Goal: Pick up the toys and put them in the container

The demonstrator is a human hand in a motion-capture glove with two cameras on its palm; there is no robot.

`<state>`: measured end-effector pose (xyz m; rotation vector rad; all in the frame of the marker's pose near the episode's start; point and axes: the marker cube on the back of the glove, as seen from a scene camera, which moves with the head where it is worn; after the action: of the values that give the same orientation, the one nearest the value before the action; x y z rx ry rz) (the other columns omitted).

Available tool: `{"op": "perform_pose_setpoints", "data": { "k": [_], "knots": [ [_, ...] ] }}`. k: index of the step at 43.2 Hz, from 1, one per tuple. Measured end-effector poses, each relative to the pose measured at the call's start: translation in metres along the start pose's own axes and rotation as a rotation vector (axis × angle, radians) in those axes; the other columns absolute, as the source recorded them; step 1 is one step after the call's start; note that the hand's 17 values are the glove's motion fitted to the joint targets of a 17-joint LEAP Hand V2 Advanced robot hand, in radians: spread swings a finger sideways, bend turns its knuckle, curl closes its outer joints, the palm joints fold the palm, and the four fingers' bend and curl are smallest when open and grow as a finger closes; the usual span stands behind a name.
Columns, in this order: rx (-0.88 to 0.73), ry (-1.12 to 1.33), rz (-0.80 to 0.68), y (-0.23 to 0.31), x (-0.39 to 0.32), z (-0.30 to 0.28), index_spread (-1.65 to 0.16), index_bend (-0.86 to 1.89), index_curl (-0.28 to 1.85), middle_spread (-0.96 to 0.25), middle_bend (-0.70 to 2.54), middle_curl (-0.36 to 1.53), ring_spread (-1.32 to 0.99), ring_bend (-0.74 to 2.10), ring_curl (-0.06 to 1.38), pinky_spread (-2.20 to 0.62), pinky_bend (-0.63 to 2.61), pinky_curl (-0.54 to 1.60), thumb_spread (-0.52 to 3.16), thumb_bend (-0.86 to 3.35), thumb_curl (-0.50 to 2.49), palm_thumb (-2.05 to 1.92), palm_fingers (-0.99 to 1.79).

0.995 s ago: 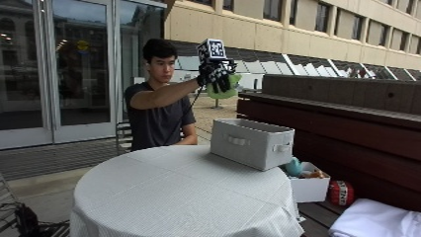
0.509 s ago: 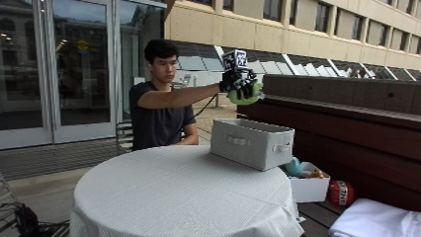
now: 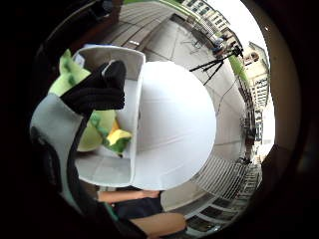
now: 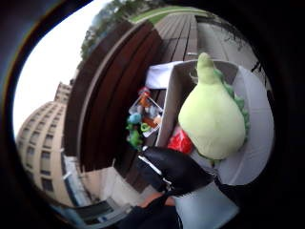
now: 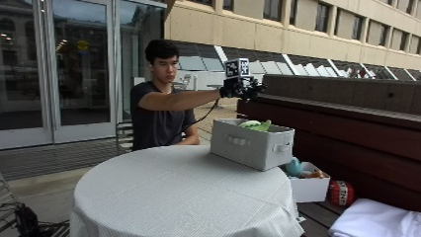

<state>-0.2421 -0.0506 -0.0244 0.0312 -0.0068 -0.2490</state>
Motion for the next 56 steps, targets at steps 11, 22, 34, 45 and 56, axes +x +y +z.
{"op": "perform_pose_setpoints", "data": {
  "k": [11, 22, 34, 45, 56],
  "knots": [
    [-0.02, -0.127, -0.276, 0.017, 0.037, -0.018, -0.37, 0.08, 0.29, -0.09, 0.21, 0.63, -0.12, 0.69, 0.36, -0.11, 1.29, 0.44, 0.98, -0.08, 0.52, -0.08, -0.11],
    [0.083, 0.05, -0.044, 0.065, 0.082, -0.026, -0.35, 0.16, 0.28, -0.07, 0.24, 0.6, -0.21, 0.65, 0.33, -0.16, 1.08, 0.37, 1.01, -0.1, 0.39, -0.12, -0.05],
    [0.087, 0.101, 0.09, 0.088, 0.191, -0.015, -0.32, 0.18, 0.31, -0.07, 0.24, 0.56, -0.27, 0.53, 0.3, -0.19, 0.95, 0.32, 1.02, -0.09, 0.3, -0.12, -0.04],
    [0.083, 0.128, 0.179, 0.12, 0.266, 0.003, -0.32, 0.23, 0.36, -0.08, 0.23, 0.54, -0.31, 0.48, 0.29, -0.19, 0.84, 0.29, 1.01, -0.09, 0.25, -0.11, 0.03],
    [0.077, 0.151, 0.211, 0.159, 0.338, 0.019, -0.29, 0.23, 0.39, -0.1, 0.23, 0.52, -0.34, 0.44, 0.29, -0.2, 0.76, 0.28, 1.02, -0.09, 0.21, -0.12, 0.06]
  ]
}}
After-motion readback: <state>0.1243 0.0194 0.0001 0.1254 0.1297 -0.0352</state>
